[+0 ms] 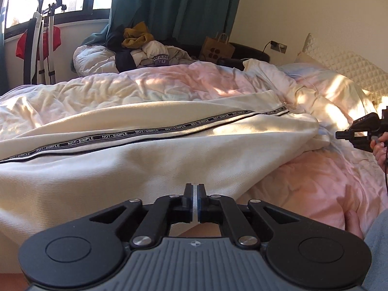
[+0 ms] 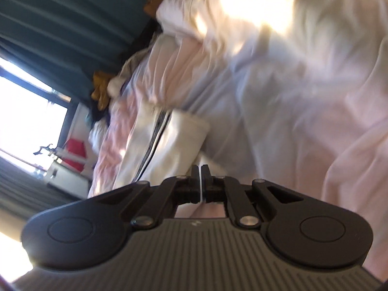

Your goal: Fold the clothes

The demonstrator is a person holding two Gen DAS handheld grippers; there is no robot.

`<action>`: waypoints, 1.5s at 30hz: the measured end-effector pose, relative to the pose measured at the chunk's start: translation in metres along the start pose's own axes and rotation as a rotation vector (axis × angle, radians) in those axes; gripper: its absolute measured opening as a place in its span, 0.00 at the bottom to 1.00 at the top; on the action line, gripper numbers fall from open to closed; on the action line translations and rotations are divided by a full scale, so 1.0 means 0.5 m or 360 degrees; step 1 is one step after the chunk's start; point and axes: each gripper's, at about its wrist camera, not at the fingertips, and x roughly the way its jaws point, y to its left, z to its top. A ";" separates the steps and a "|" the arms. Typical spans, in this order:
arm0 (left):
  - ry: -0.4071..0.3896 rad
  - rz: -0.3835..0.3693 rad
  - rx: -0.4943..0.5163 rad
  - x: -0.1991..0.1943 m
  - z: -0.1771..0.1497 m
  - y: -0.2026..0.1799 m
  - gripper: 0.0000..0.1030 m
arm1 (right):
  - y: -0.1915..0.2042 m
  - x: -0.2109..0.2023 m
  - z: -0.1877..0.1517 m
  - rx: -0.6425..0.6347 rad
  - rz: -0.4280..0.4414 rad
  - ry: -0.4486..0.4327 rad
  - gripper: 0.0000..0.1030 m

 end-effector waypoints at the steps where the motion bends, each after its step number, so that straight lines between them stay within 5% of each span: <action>1: -0.0002 -0.0004 0.0008 0.001 0.000 -0.002 0.10 | 0.003 0.008 -0.003 -0.0009 -0.0023 0.0026 0.08; 2: -0.0005 -0.0009 0.0015 0.001 -0.001 -0.004 0.17 | 0.007 0.016 -0.007 -0.0018 -0.0046 0.0051 0.09; 6: -0.0017 -0.0028 0.0032 0.006 -0.001 -0.010 0.25 | 0.003 0.050 -0.019 0.0039 -0.0111 0.0143 0.46; 7: -0.0021 -0.0034 0.0032 0.008 0.000 -0.011 0.25 | -0.003 0.061 -0.022 0.0065 -0.0093 0.0166 0.47; 11: -0.0014 -0.0016 0.0002 0.019 -0.002 -0.003 0.26 | -0.008 0.100 -0.029 0.0082 -0.0049 0.0176 0.46; 16: -0.0023 -0.0010 -0.0032 0.028 0.000 0.008 0.26 | 0.025 0.125 -0.012 0.0008 -0.0151 0.0087 0.19; 22: -0.0092 -0.0046 -0.0085 0.018 0.008 0.020 0.26 | 0.114 0.097 0.033 -0.0118 -0.0040 -0.0041 0.09; 28: -0.0136 -0.0075 -0.0124 0.003 0.015 0.023 0.26 | 0.175 0.056 0.059 -0.0286 0.0117 -0.0207 0.08; 34: -0.0111 -0.0067 -0.0127 0.005 0.014 0.021 0.26 | 0.018 0.090 0.003 -0.0123 -0.0083 -0.0060 0.09; 38: -0.0051 -0.0072 -0.0075 0.016 0.007 0.012 0.26 | -0.038 0.087 -0.022 0.0014 0.0027 -0.0036 0.11; 45: -0.0031 -0.0085 0.0001 0.030 0.002 -0.007 0.39 | 0.047 0.042 -0.001 -0.0180 -0.0040 -0.0094 0.18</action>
